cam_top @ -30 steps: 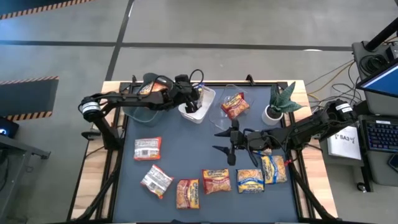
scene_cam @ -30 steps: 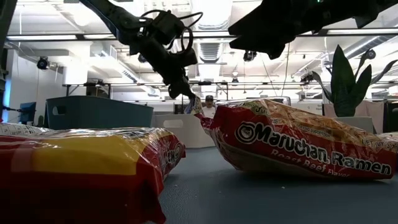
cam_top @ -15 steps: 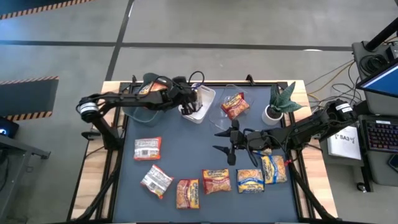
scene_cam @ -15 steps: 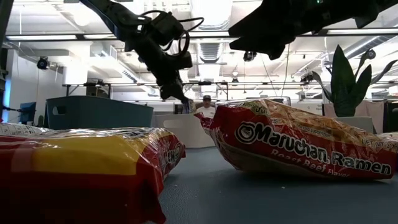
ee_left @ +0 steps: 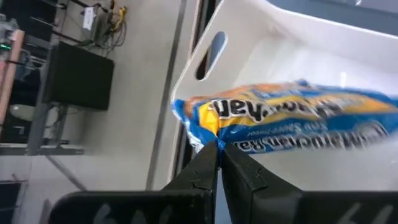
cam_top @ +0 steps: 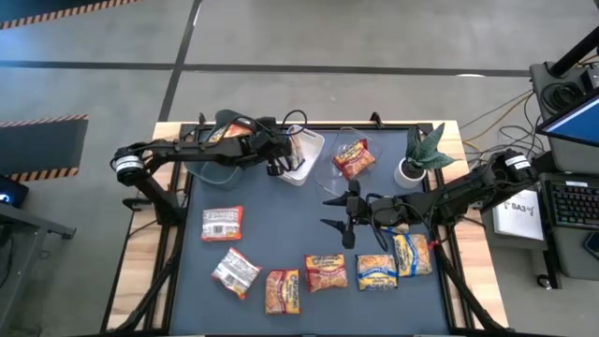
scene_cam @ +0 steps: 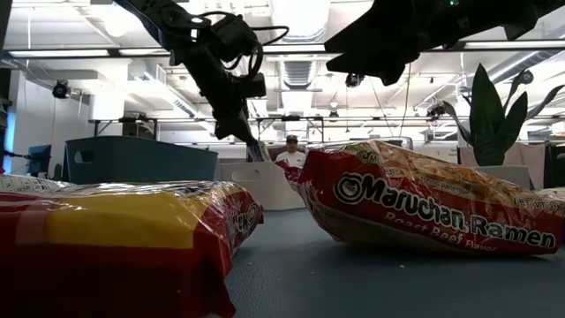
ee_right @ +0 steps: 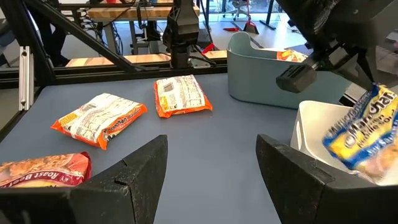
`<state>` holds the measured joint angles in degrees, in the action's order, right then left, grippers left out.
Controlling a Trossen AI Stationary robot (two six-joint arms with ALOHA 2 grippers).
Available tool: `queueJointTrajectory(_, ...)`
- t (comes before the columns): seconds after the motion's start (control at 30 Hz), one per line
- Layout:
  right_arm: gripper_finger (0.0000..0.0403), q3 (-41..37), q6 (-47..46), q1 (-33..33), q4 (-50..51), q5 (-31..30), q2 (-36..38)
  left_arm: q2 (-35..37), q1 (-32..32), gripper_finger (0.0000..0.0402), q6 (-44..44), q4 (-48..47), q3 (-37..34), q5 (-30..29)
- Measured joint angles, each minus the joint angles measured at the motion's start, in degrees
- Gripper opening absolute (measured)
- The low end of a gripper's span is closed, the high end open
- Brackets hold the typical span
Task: Sort Maruchan noodles
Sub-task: Put the blue noodle pack into the white bin
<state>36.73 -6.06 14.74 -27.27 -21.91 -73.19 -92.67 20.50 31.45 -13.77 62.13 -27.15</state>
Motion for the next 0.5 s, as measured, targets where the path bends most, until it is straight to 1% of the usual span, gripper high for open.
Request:
queueJointTrajectory(0.13, 0.0233, 0.0, -0.3, 0.0, 0.0, 0.0, 0.0, 1.2, -0.3, 0.0000, 1.6, -1.6, 0.0, -0.5)
queueJointTrajectory(0.23, 0.0233, 0.0, -0.4, 0.0, 0.0, 0.0, 0.0, 1.5, -0.4, 0.0000, 1.9, -3.0, 0.0, 1.4)
queueJointTrajectory(0.33, 0.0233, 0.0, -0.5, 0.0, 0.1, 0.0, 0.0, 1.5, -0.4, 0.0000, 1.6, -4.0, 0.0, 1.8)
queueJointTrajectory(0.4, 0.0233, 0.0, -0.8, 0.0, 0.3, 0.0, 0.0, 1.5, -0.4, 0.0000, 1.2, -4.4, 0.0, 1.0)
queueJointTrajectory(0.5, 0.0233, 0.0, -0.8, 0.0, 0.4, 0.0, 0.0, 1.5, -0.4, 0.0000, 0.6, -4.6, 0.0, -1.8)
